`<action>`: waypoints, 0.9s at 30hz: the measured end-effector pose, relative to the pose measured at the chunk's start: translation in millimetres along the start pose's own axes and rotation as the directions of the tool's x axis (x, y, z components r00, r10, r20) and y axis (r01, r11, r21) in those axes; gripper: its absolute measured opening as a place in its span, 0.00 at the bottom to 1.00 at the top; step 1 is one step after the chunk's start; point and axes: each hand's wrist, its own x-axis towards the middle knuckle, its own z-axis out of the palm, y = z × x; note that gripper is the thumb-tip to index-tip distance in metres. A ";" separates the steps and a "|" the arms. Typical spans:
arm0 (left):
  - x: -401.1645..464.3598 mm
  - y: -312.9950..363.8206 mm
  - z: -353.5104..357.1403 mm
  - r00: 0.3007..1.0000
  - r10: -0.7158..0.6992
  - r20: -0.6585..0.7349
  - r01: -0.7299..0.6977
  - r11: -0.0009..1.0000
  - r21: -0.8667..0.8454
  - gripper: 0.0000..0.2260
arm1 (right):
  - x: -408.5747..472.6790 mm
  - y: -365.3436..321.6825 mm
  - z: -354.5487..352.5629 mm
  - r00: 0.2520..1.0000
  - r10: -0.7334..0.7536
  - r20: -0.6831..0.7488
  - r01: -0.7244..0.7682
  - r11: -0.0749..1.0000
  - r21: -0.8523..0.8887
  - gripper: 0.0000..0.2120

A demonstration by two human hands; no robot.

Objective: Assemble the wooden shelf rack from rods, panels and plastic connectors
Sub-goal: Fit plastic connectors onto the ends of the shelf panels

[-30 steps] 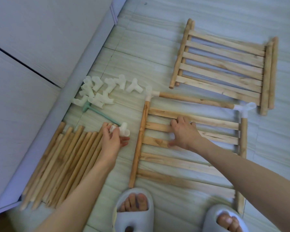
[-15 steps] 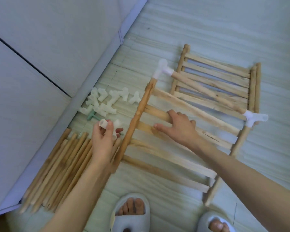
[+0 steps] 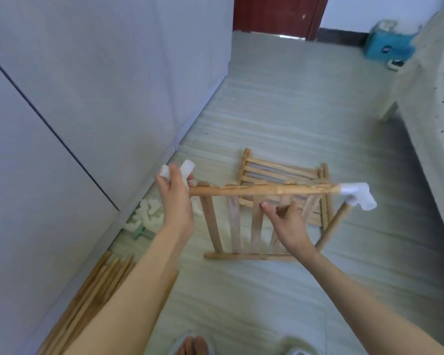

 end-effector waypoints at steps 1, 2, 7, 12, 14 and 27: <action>-8.5 -3.7 5.0 1.000 -0.009 0.021 0.009 1.000 0.016 0.05 | -9.7 9.8 -4.5 1.000 0.018 0.005 -0.018 1.000 -0.008 0.22; -17.1 -8.7 8.4 0.999 -0.006 0.042 0.005 0.999 0.039 0.07 | -18.7 19.2 -8.9 0.999 0.039 -0.009 -0.039 0.999 -0.013 0.22; -48.5 -24.3 13.9 0.989 0.032 0.146 -0.064 0.974 0.218 0.13 | -41.5 26.7 -36.7 0.992 0.122 -0.043 -0.125 0.990 -0.069 0.19; -58.5 -18.4 16.1 0.986 0.004 0.165 -0.054 0.952 0.301 0.10 | -68.6 -4.5 -72.6 0.924 0.265 0.276 -0.141 0.906 -0.398 0.19; -60.9 -17.6 14.2 0.981 -0.005 0.194 -0.060 0.942 0.331 0.10 | -80.1 -22.8 -83.1 0.962 0.063 0.267 0.026 0.948 -0.317 0.15; -75.1 -12.4 -42.6 0.982 0.085 0.169 -0.142 0.921 0.364 0.05 | -49.3 -31.1 -57.3 0.853 -0.336 0.400 0.502 0.319 -0.804 0.21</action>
